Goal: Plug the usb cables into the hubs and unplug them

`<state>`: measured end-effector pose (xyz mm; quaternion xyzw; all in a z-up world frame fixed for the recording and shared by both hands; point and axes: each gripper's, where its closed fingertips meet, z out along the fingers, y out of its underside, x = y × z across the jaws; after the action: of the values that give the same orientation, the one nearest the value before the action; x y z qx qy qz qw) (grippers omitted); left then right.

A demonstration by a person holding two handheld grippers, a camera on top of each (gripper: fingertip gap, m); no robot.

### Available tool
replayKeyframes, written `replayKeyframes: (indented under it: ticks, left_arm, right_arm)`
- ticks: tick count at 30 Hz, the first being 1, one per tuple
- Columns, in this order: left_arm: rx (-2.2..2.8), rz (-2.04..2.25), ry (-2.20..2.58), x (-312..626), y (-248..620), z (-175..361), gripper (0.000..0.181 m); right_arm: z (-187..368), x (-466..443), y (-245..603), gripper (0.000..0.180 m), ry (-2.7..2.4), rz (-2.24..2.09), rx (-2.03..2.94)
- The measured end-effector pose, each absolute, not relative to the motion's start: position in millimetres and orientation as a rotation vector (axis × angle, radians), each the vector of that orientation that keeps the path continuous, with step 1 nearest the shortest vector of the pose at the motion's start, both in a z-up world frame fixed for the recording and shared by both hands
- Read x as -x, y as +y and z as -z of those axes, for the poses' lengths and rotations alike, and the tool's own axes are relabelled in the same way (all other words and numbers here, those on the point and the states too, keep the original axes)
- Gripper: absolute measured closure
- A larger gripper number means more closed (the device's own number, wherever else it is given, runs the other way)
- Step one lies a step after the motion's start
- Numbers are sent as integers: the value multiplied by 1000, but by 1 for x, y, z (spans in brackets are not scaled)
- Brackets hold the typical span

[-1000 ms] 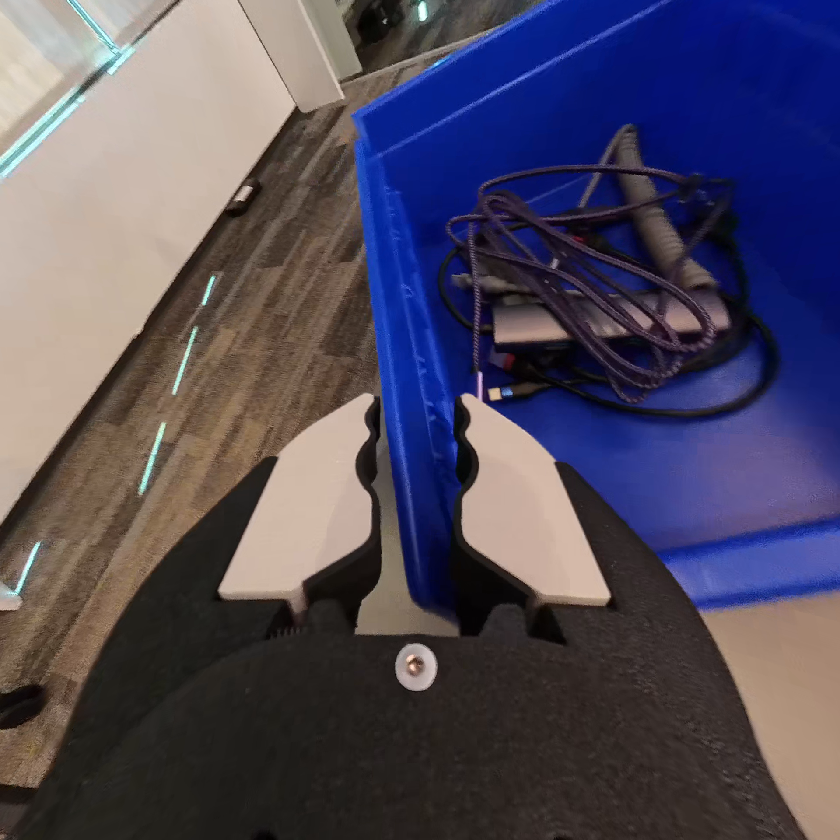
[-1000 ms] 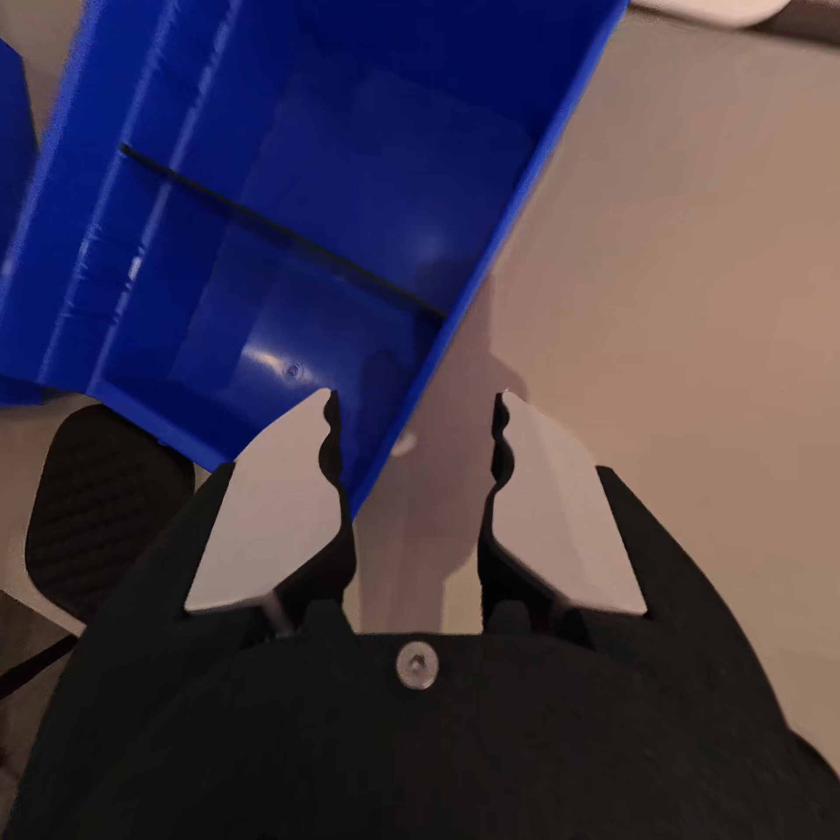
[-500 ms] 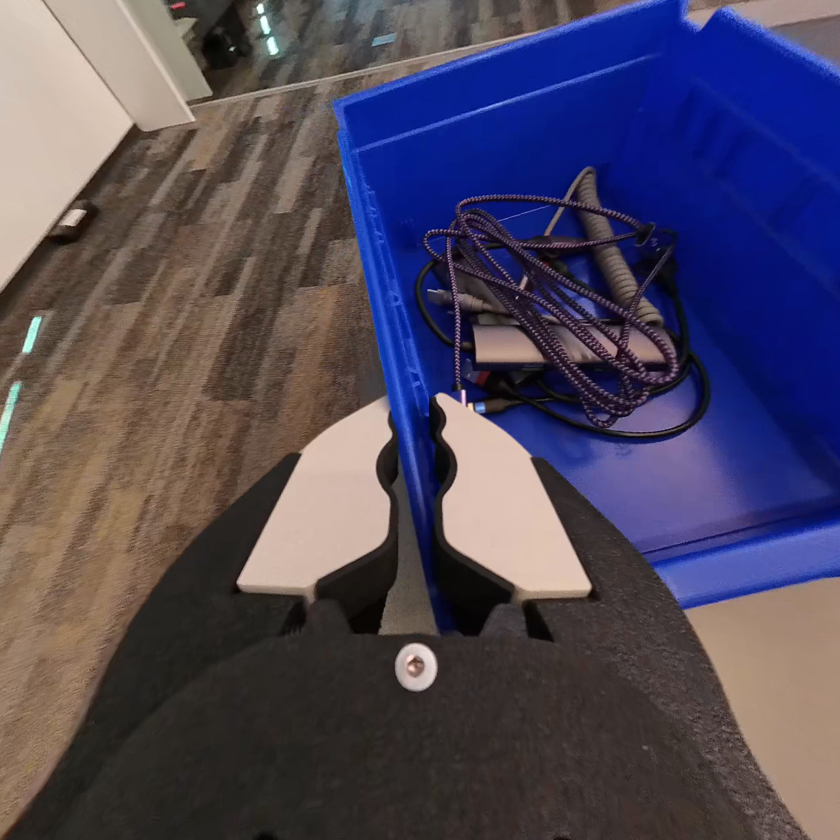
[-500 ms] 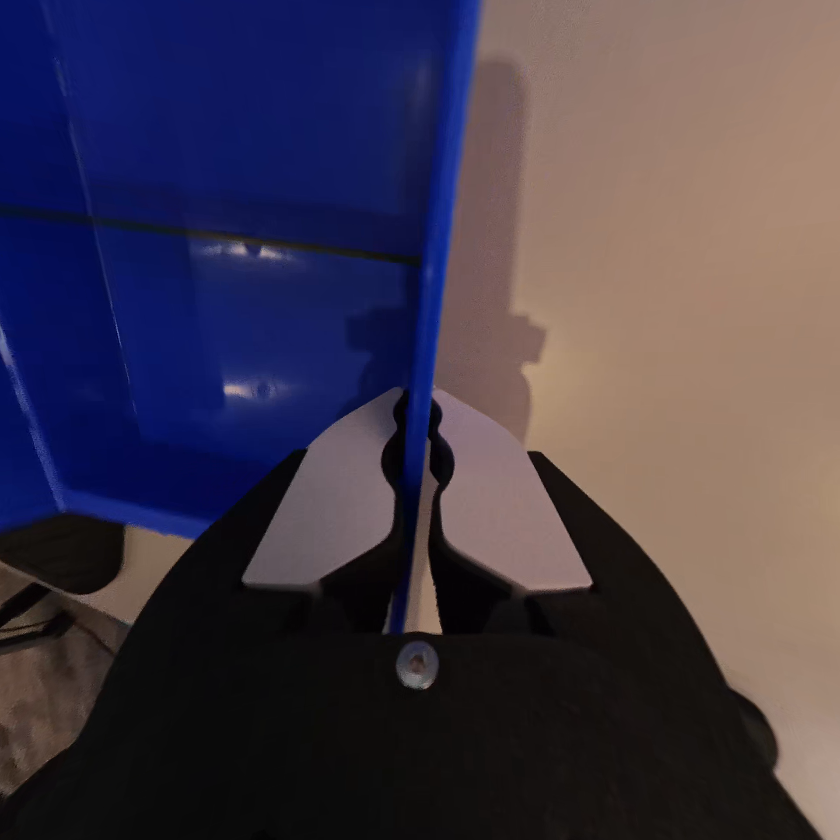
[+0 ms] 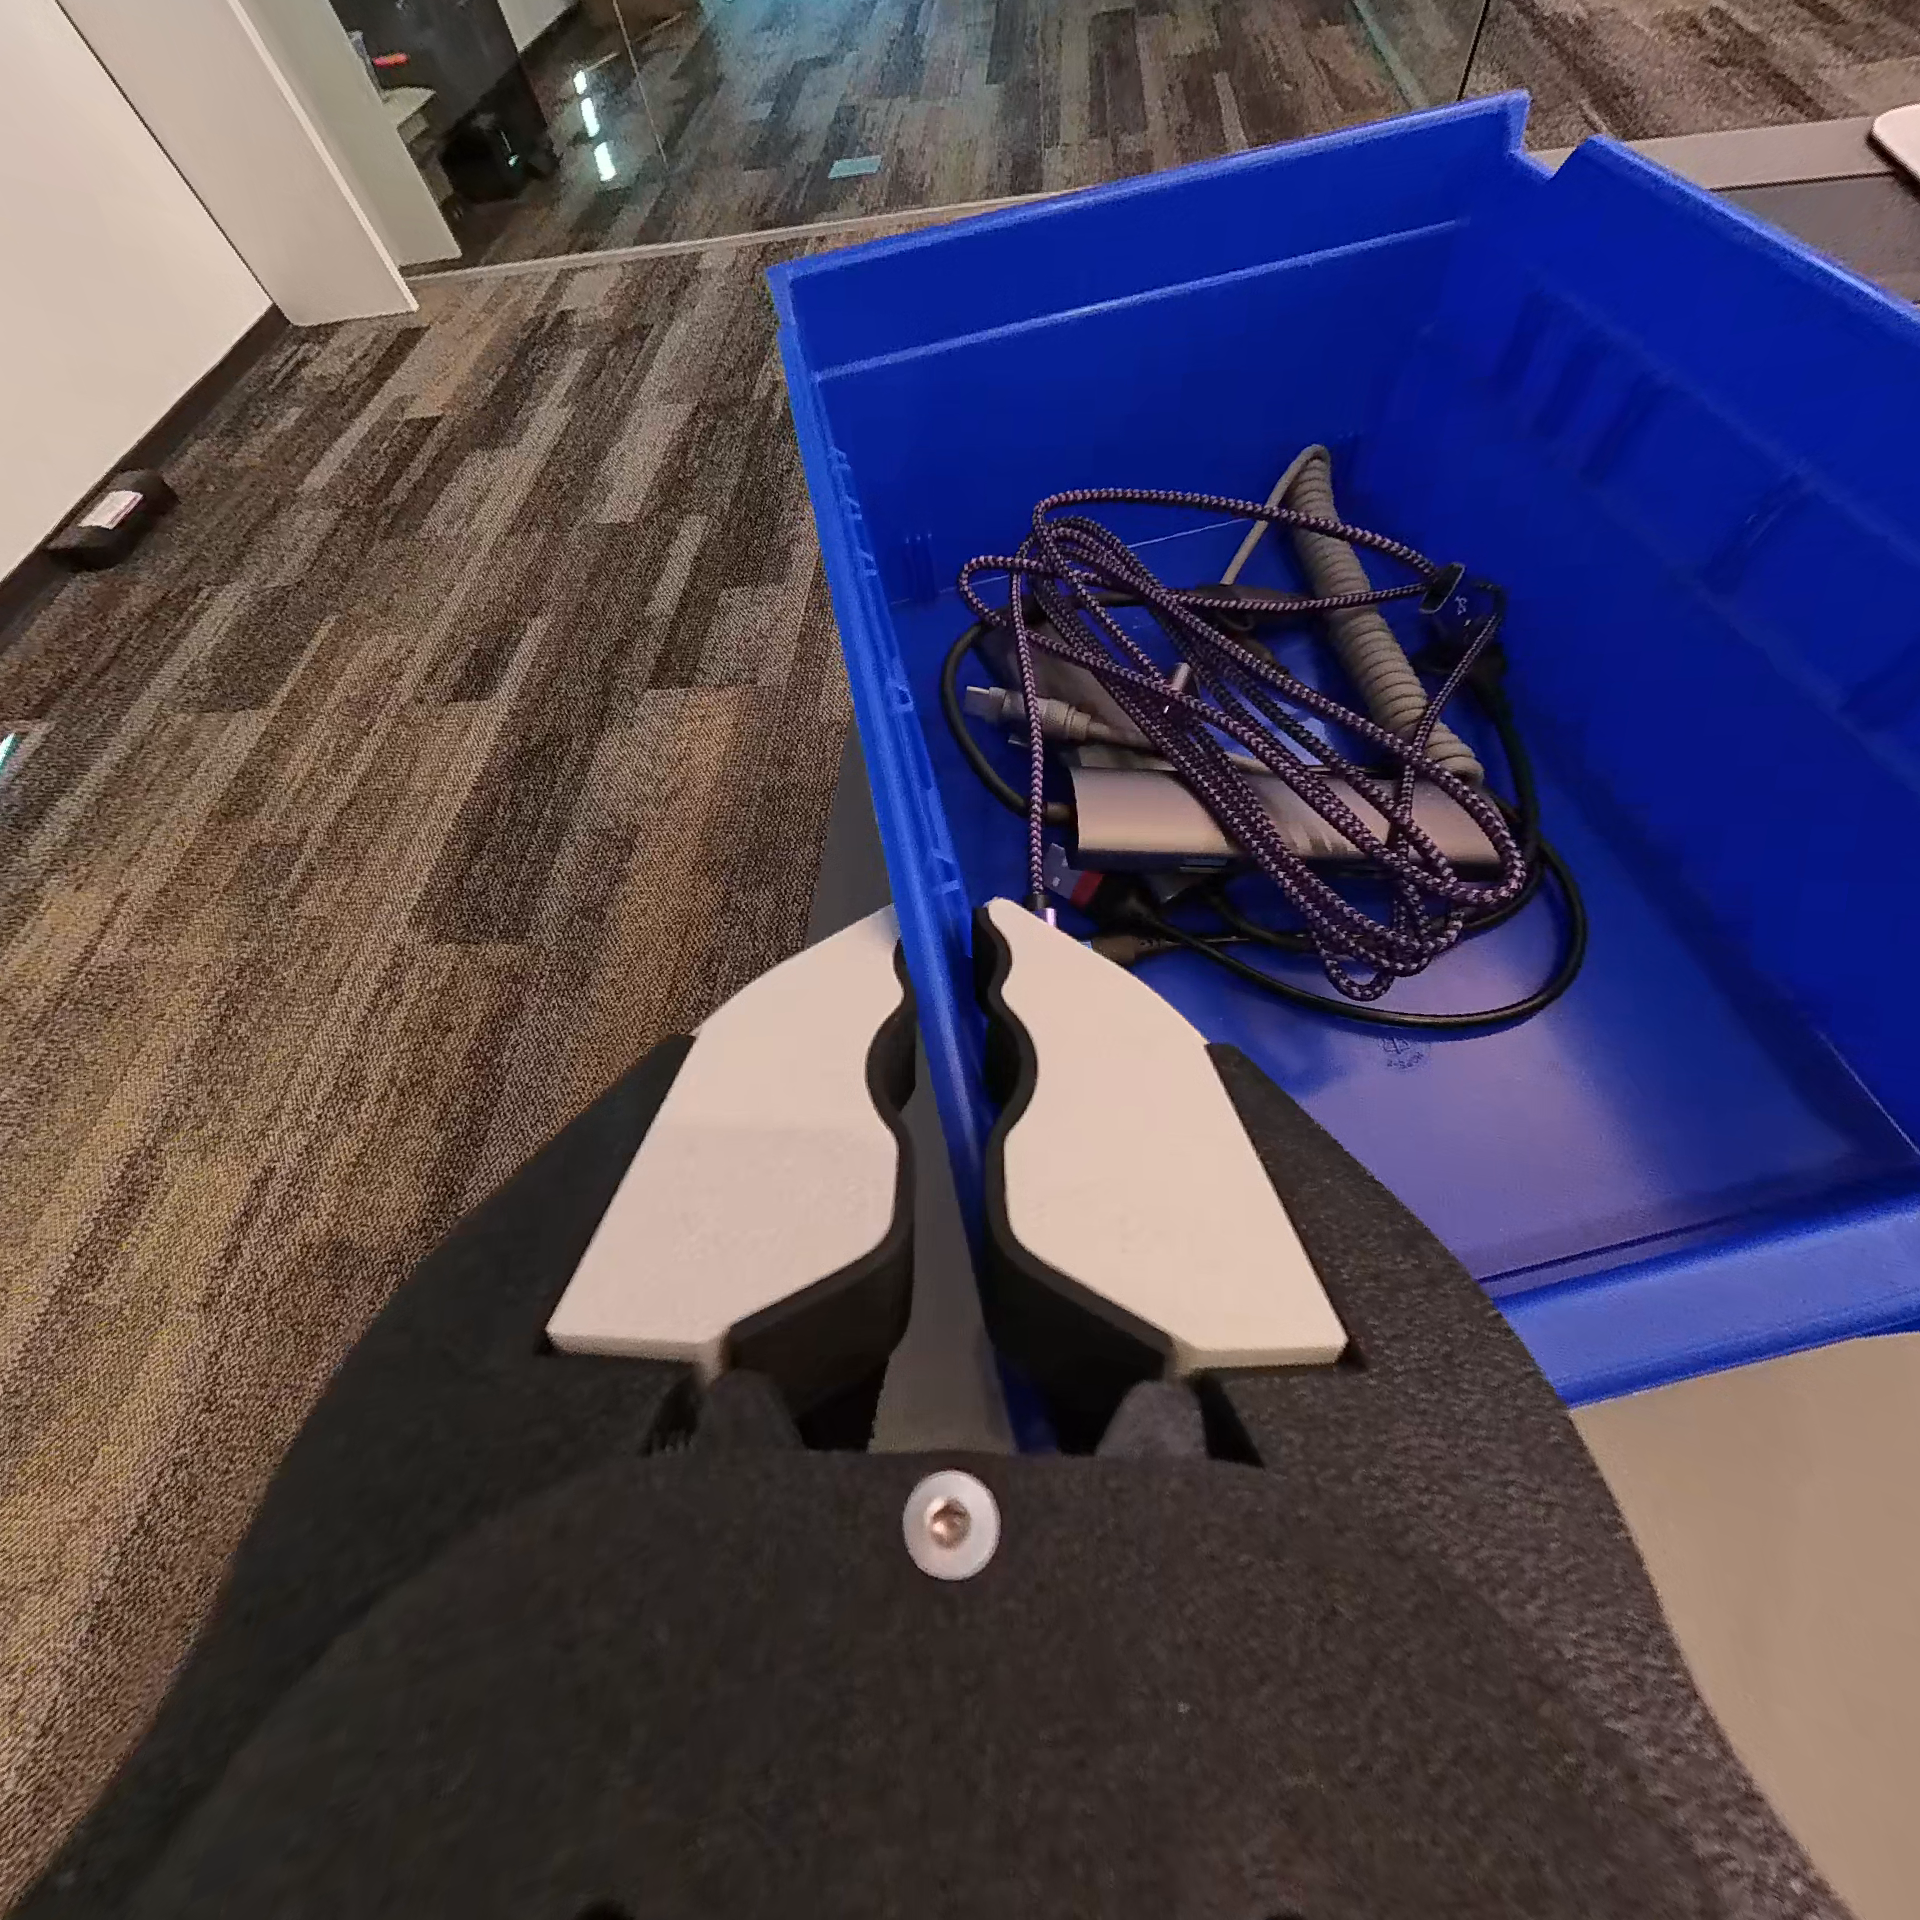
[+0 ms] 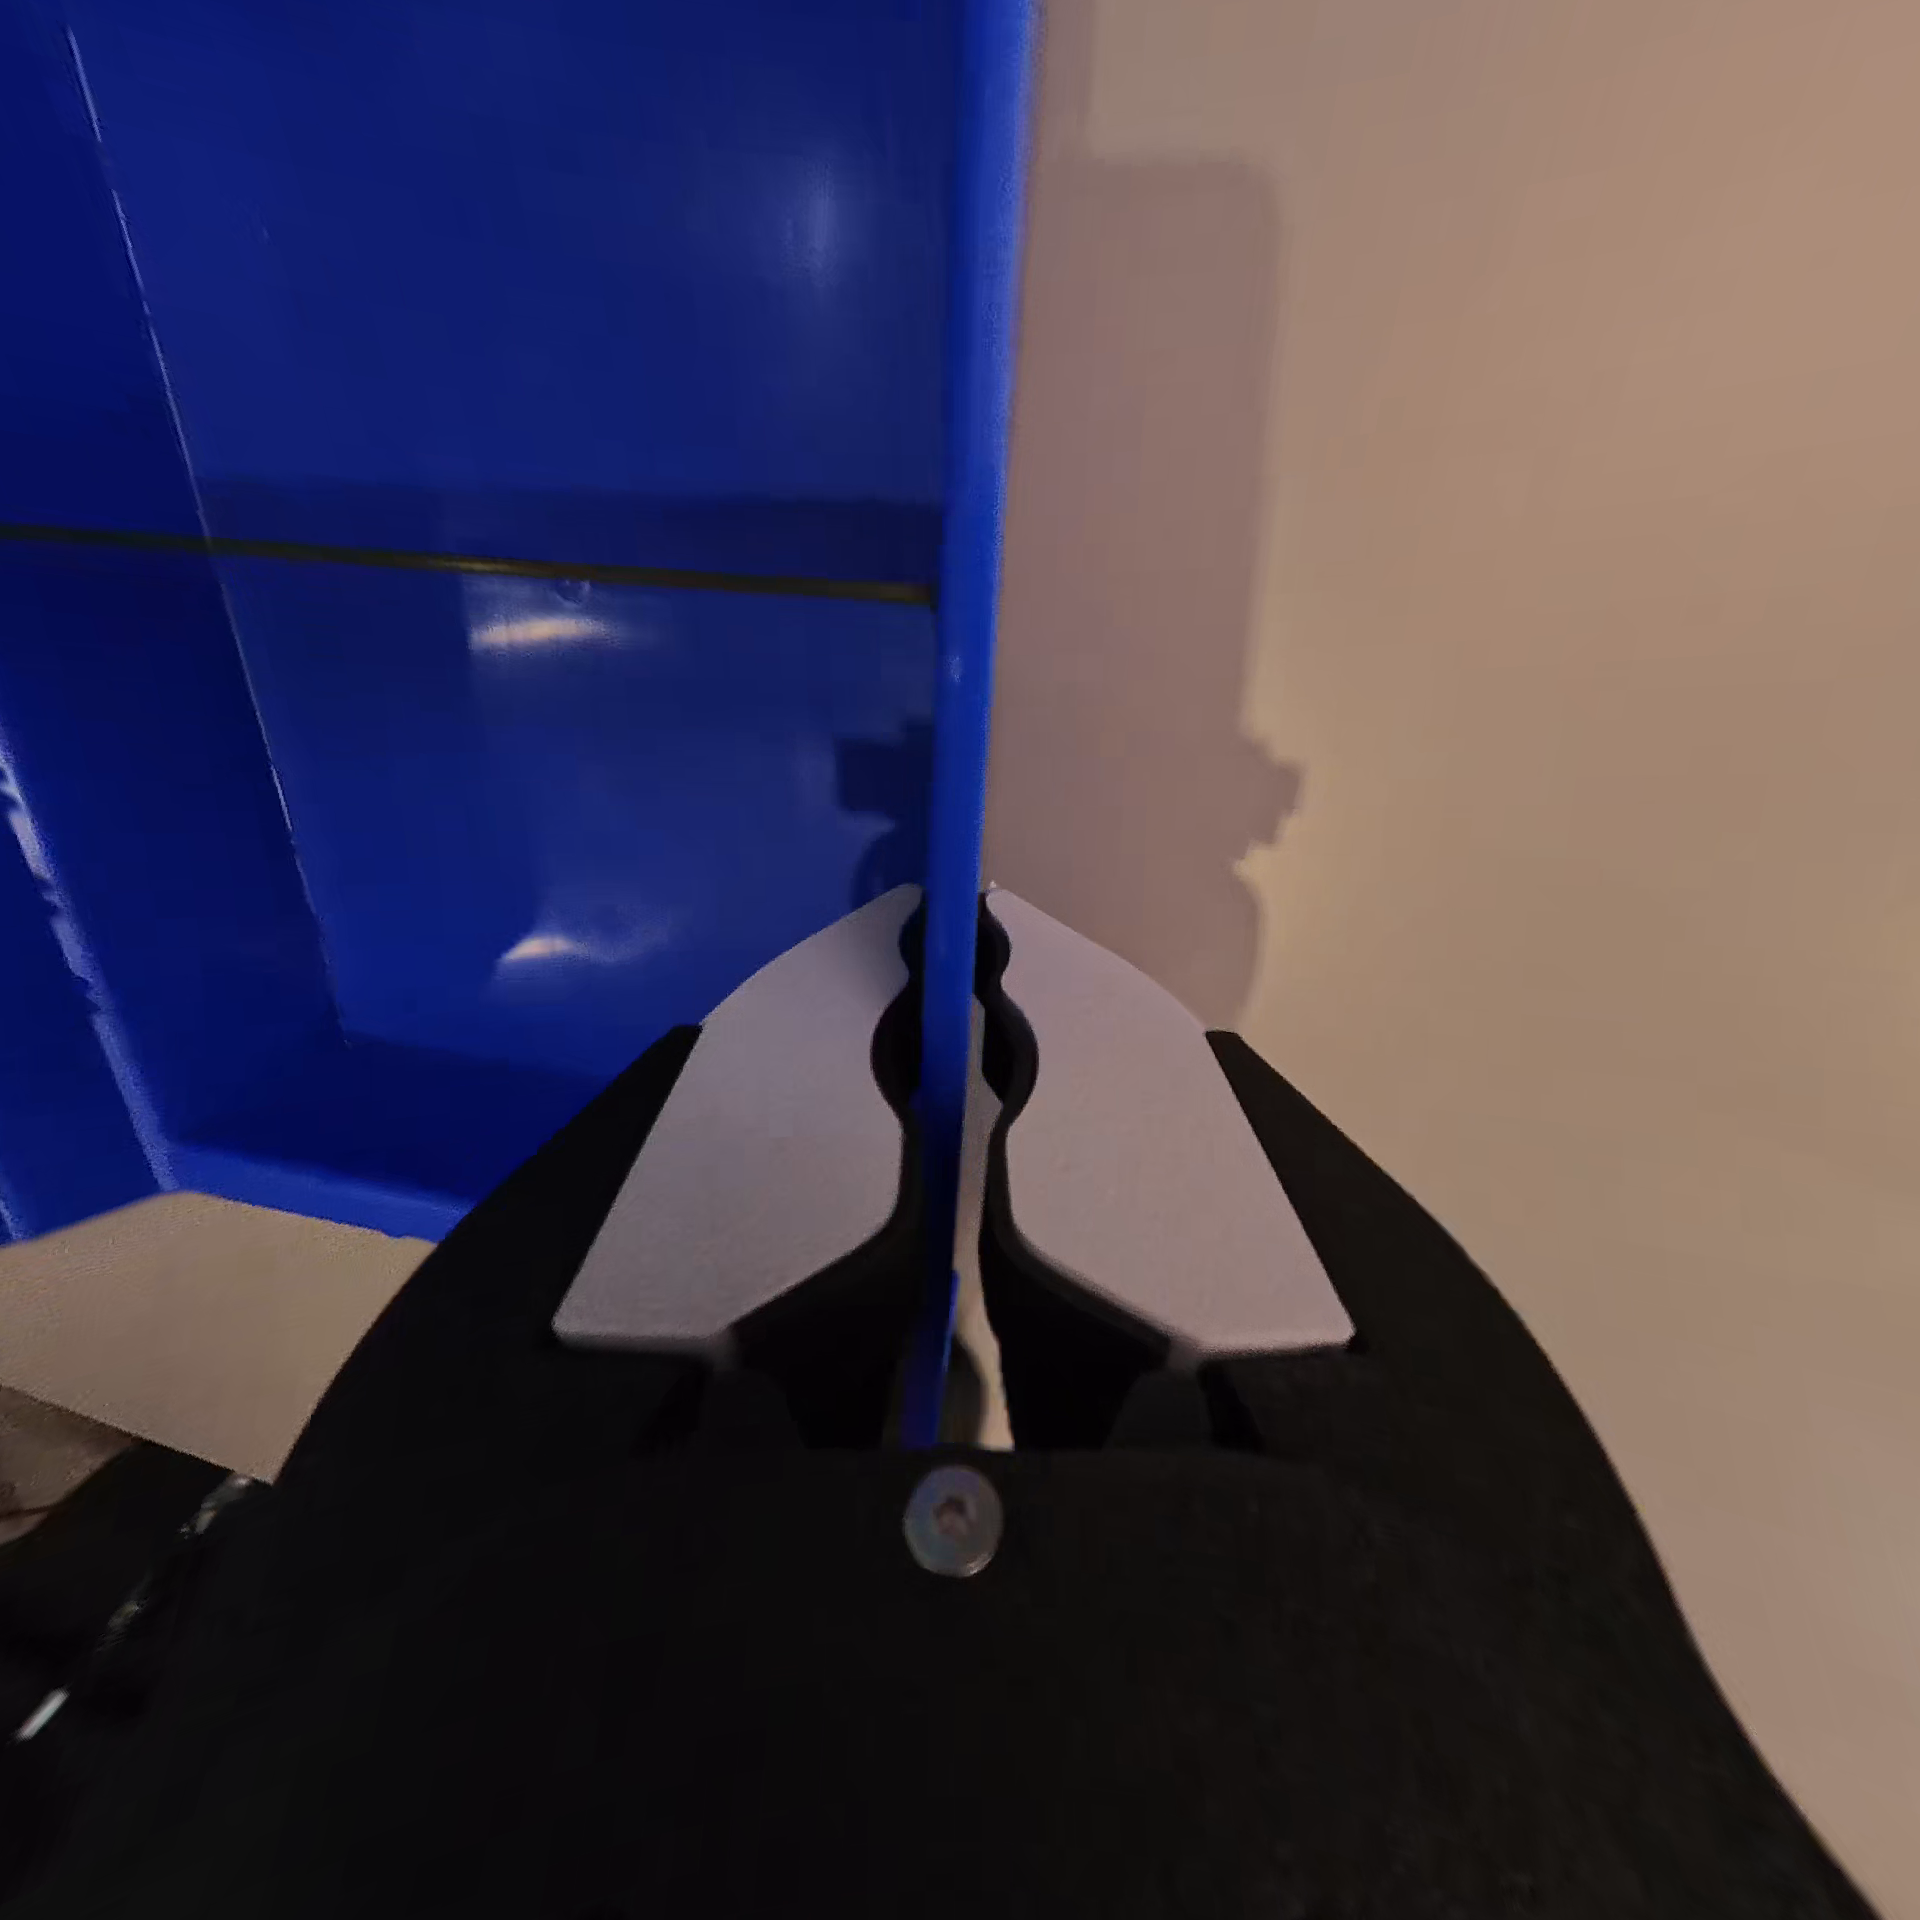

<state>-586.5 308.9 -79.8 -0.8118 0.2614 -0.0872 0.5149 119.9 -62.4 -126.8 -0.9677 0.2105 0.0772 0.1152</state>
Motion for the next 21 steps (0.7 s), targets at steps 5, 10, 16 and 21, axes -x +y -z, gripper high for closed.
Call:
replayKeyframes:
  ticks: [5, 10, 16, 21]
  left_arm:
    - [1943, 196, 628, 587, 310, 80, 174]
    - [1937, 199, 624, 586, 312, 79, 174]
    - [1953, 160, 646, 586, 313, 80, 172]
    - [1963, 140, 654, 587, 314, 81, 172]
  right_arm:
    - [128, -203, -159, 174, 699, -202, 2809]
    - [130, -266, -260, 174, 902, -174, 2777]
    - [131, -304, -329, 174, 959, -151, 2778]
    - [131, -309, -333, 174, 970, -168, 2727]
